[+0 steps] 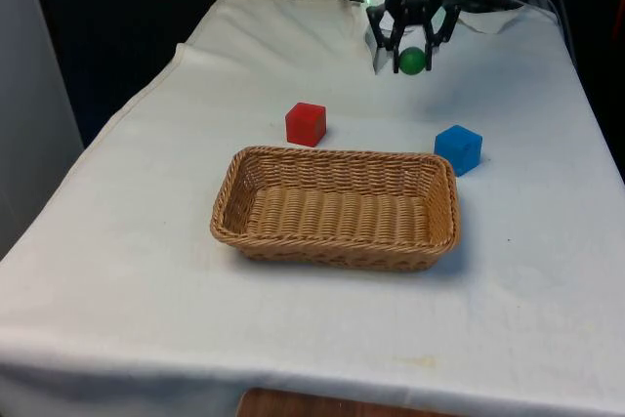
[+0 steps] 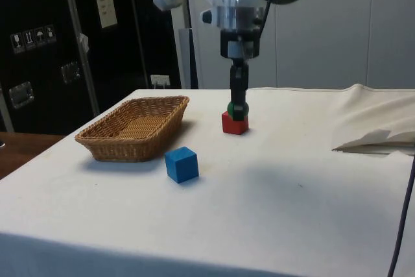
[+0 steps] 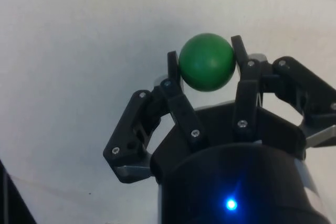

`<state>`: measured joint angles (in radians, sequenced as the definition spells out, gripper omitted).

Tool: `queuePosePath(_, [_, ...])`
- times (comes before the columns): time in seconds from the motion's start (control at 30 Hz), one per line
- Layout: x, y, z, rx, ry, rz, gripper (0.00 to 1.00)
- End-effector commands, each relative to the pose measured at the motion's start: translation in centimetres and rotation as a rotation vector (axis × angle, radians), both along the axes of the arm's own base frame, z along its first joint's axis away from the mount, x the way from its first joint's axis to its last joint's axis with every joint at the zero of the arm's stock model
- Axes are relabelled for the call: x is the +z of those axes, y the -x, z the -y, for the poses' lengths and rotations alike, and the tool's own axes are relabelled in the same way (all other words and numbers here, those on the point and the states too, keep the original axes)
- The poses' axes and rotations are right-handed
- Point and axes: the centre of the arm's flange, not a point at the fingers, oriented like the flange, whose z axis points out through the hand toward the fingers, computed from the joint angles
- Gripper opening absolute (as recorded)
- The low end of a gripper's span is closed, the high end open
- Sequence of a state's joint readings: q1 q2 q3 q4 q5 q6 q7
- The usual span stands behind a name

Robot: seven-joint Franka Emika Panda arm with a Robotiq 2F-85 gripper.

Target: Place all non-red objects into the basket.

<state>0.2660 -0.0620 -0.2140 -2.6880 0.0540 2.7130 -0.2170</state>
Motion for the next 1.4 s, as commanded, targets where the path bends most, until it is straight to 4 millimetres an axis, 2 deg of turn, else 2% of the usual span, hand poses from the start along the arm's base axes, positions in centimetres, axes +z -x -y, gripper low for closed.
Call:
queuePosePath(0.0, [0.5, -0.2, 0.0, -0.003, 0.007, 0.000, 0.00])
queuePosePath(0.07, [1.6, -0.6, -0.1, -0.004, 0.000, 0.009, 0.00])
queuePosePath(0.2, [2.4, -1.0, -0.2, -0.001, -0.012, 0.019, 0.00])
queuePosePath(0.5, [5.2, -4.0, -0.5, -0.002, -0.013, 0.026, 0.00])
queuePosePath(0.53, [5.2, -3.8, -0.4, 0.000, -0.015, 0.031, 0.00])
queuePosePath(0.67, [6.2, -5.4, -0.7, 0.000, -0.016, 0.028, 0.00])
queuePosePath(0.77, [6.7, -6.4, -0.9, 0.001, -0.017, 0.028, 0.00])
queuePosePath(0.8, [6.6, -6.0, -0.7, 0.004, -0.012, 0.034, 0.00])
queuePosePath(1.0, [7.4, -8.8, -1.3, 0.003, -0.016, 0.031, 0.00])
queuePosePath(1.1, [7.6, -9.2, -1.2, 0.003, -0.008, 0.036, 0.00])
queuePosePath(1.17, [7.4, -10.4, -1.6, 0.002, -0.016, 0.029, 0.00])
queuePosePath(1.37, [7.4, -12.4, -1.9, 0.001, -0.013, 0.030, 0.00])
